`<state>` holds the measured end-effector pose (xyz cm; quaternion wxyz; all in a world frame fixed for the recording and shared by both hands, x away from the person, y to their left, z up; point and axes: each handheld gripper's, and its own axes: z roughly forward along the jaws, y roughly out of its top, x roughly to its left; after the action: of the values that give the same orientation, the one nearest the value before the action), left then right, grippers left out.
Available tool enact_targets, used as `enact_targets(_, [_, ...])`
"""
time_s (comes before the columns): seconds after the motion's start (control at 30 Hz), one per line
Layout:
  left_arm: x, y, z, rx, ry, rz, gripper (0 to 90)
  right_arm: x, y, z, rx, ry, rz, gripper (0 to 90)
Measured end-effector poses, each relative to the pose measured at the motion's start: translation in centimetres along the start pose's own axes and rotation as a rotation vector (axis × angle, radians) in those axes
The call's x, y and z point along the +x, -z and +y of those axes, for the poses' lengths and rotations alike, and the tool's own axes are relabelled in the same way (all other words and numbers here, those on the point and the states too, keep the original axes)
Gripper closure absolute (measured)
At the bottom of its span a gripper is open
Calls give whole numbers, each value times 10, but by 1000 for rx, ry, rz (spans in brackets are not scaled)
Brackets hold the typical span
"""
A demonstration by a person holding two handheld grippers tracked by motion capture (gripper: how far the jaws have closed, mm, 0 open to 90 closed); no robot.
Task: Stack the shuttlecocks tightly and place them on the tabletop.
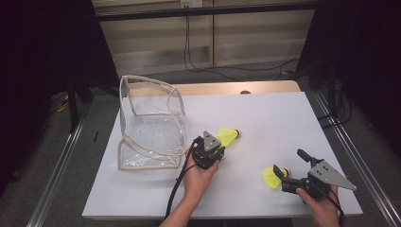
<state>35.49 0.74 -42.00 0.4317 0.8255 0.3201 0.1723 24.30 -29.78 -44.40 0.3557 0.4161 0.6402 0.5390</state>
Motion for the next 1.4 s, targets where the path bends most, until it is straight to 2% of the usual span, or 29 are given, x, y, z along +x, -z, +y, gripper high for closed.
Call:
enact_targets(0.1, [-1, -1, 2, -1, 11, -3, 794, 0, 0, 0, 1, -3, -1, 15])
enact_targets(0.13, [-1, -1, 3, 2, -1, 3, 798, 0, 0, 0, 0, 0, 0, 15])
enact_targets(0.27, [-2, -3, 4, 10, 0, -12, 836, 0, 1, 0, -1, -2, -1, 15])
enact_targets(0.53, [0, 0, 11, -1, 14, -18, 881, 0, 1, 1, -2, -1, -4, 15])
enact_targets(0.77, [3, 5, 24, -1, 19, 15, 884, 0, 1, 1, -3, 0, 0, 15])
enact_targets(0.93, [7, 6, 30, -15, 40, 23, 883, 0, 2, 1, -5, -1, -1, 15])
enact_targets(1.1, [12, 7, 34, -31, 43, 33, 883, 0, 2, 1, -6, 1, -3, 15])
enact_targets(1.4, [20, 6, 40, -65, 93, 58, 884, 0, 2, 1, -5, 2, -3, 15])
